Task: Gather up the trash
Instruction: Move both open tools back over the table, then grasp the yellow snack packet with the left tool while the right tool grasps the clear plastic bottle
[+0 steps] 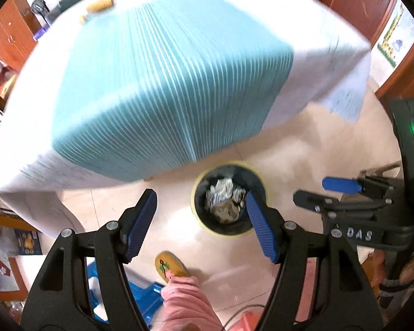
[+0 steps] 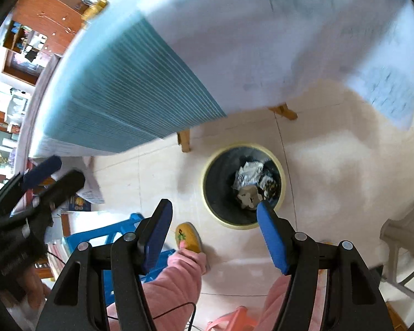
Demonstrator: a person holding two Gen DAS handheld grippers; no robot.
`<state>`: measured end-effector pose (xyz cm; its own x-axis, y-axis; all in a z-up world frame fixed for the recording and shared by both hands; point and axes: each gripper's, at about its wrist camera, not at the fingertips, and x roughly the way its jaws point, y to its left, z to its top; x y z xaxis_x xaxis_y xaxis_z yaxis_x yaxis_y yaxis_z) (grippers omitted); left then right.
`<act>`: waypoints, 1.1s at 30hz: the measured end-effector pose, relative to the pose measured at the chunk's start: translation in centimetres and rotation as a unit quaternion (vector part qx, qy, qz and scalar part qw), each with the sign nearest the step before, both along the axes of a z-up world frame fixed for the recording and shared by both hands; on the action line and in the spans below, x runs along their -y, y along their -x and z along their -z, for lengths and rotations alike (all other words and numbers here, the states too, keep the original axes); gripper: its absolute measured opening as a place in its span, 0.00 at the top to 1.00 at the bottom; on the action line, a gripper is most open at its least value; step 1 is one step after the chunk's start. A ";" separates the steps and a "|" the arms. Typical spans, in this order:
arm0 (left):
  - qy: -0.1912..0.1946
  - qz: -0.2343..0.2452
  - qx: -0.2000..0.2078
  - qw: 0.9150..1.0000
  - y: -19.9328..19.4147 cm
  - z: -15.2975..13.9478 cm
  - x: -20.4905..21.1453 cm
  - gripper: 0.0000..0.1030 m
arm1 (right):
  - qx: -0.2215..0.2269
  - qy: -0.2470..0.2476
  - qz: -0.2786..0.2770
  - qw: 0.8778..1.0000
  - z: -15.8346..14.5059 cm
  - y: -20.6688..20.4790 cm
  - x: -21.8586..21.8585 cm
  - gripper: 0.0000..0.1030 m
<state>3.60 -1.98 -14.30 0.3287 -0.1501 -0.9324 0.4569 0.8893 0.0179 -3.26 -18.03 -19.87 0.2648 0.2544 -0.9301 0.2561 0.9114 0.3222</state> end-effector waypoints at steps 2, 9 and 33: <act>0.012 -0.002 0.011 1.000 -0.5 -2.4 -0.4 0.37 | 0.020 0.009 -0.008 1.000 -2.6 0.2 -0.3 0.37; 0.027 -0.018 0.079 0.996 -1.8 -10.7 -0.8 0.37 | 0.086 0.039 -0.038 0.995 -11.7 -0.1 0.0 0.37; 0.076 -0.228 0.117 0.964 -6.1 -28.2 1.1 0.37 | 0.271 0.085 -0.233 0.930 -33.1 -11.7 5.0 0.37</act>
<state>9.68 -3.10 13.89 0.5912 -0.0700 -0.8035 0.0170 0.9971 -0.0743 8.39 -23.06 13.24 0.6046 0.3200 -0.7294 -0.3377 0.9324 0.1292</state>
